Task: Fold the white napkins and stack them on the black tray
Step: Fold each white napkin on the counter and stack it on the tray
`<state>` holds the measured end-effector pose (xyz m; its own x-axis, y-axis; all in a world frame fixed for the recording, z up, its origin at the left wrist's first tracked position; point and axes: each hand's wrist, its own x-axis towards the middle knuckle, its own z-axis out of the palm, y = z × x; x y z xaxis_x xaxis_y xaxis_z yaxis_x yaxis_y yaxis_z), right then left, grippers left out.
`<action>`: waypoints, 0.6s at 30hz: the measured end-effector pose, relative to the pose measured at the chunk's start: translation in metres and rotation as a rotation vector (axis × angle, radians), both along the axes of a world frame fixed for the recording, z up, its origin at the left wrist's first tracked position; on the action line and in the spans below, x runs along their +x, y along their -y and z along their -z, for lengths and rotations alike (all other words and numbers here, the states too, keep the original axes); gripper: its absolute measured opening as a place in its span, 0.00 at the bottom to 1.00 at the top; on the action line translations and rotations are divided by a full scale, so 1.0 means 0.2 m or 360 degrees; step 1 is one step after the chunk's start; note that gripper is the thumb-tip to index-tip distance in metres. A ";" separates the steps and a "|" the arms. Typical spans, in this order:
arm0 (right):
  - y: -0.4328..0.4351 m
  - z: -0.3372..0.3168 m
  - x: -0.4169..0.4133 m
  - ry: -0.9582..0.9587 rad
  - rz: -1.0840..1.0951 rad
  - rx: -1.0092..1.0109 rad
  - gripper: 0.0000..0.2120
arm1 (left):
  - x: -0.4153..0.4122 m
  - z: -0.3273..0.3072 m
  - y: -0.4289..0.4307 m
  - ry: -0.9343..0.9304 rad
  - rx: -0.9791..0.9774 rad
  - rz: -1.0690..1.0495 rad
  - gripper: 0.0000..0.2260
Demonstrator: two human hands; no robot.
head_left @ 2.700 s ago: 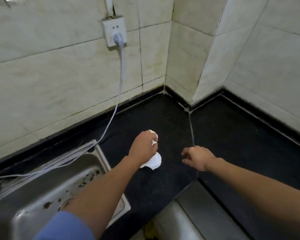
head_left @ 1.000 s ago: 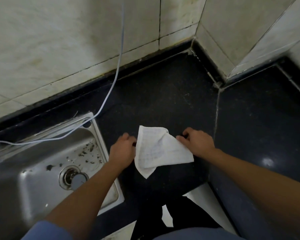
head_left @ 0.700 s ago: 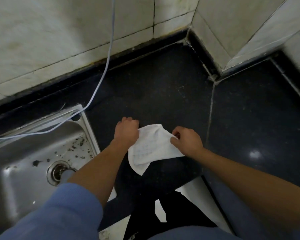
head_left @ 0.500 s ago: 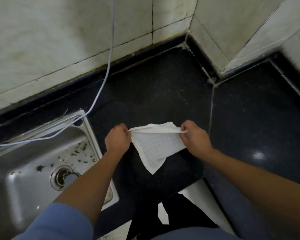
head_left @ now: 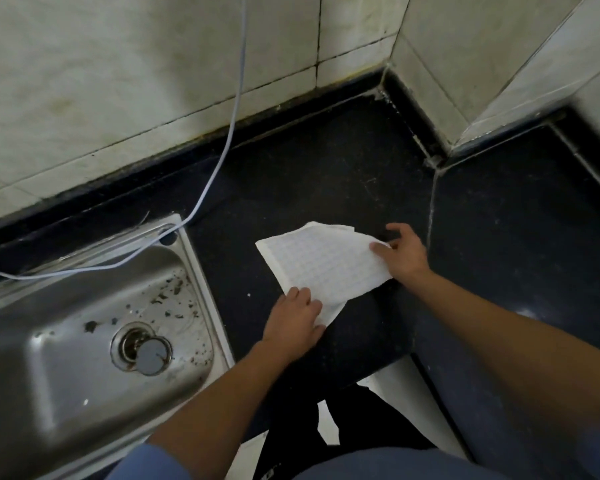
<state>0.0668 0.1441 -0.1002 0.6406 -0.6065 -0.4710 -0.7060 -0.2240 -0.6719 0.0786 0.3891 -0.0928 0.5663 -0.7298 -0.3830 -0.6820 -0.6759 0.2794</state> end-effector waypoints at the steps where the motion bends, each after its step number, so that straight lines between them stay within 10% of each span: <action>1: 0.02 0.00 -0.02 -0.0076 -0.0067 0.0019 0.32 | -0.01 0.01 -0.01 0.0028 0.0033 0.0038 0.16; 5: 0.04 0.02 -0.15 -0.0302 -0.0519 -0.0052 0.40 | -0.01 0.02 -0.04 0.0102 0.0145 0.0157 0.16; 10: 0.04 0.01 -0.24 -0.0121 -0.0285 -0.0015 0.31 | -0.01 0.00 -0.06 0.0141 0.0177 0.0194 0.10; 14: 0.00 -0.04 -0.31 -0.0662 -0.0879 -0.0596 0.31 | -0.01 -0.01 -0.11 0.0090 0.0224 0.0339 0.11; 18: -0.05 -0.09 -0.23 -0.0233 -0.0884 -0.0932 0.19 | 0.03 -0.06 -0.13 -0.0014 0.0218 0.0345 0.15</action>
